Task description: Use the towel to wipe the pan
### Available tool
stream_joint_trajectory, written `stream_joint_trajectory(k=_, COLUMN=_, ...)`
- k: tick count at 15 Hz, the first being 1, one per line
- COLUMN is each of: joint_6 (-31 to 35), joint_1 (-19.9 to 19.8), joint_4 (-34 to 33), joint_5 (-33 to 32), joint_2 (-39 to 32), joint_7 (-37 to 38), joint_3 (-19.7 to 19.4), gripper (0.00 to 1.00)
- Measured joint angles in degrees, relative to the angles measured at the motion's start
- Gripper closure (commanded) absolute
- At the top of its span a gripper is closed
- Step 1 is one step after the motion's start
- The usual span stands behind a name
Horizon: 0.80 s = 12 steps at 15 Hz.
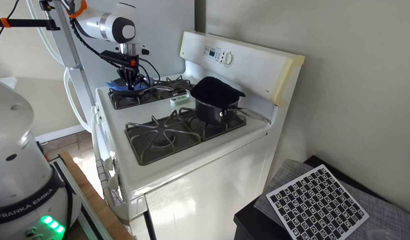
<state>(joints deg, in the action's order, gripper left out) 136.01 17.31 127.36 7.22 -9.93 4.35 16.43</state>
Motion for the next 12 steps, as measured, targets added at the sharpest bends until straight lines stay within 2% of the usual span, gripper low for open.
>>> stream_joint_trajectory(k=7, joint_6=0.20, joint_1=0.25, joint_4=-2.45, joint_5=0.44, joint_2=-2.55, joint_7=0.00, joint_3=0.79, gripper=1.00)
stream_joint_trajectory(k=12, joint_6=4.46, joint_1=0.48, joint_4=-4.01, joint_5=0.80, joint_2=-4.60, joint_7=0.00, joint_3=1.47, gripper=1.00)
